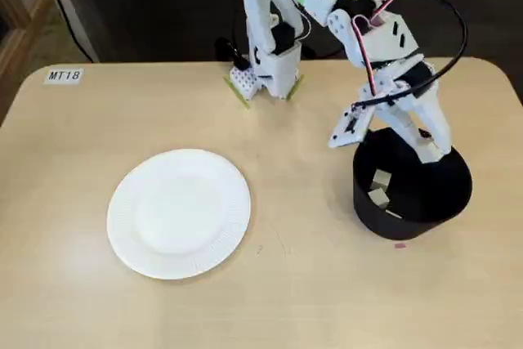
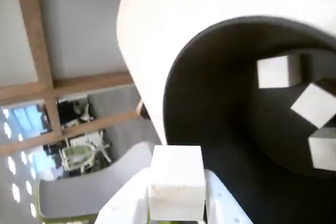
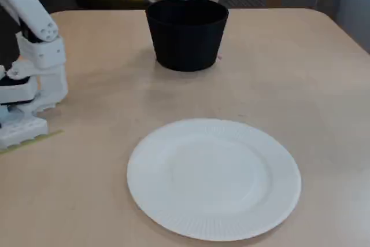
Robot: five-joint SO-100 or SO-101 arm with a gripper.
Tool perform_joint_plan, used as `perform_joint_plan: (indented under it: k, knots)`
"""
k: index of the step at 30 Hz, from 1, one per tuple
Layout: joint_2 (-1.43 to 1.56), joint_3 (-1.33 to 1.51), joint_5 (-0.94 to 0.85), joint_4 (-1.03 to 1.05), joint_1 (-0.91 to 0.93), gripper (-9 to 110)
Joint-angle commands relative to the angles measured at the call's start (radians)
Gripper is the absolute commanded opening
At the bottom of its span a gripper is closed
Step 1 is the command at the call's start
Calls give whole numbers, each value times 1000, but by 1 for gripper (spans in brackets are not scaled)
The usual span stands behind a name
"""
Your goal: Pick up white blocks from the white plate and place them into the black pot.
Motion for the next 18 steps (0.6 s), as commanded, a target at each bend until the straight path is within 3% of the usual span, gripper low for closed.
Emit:
perform_joint_plan:
  k: [1, 2, 4, 12, 13, 17, 18]
  knots:
    - [11, -3, 5, 40, 26, 12]
    - [14, -3, 6, 67, 28, 28]
    - [23, -3, 21, 103, 34, 41]
    - [94, -3, -11, 127, 28, 49]
    - [114, -3, -9, 127, 28, 44]
    - [268, -3, -2, 152, 58, -2]
    - [319, -3, -5, 173, 78, -2]
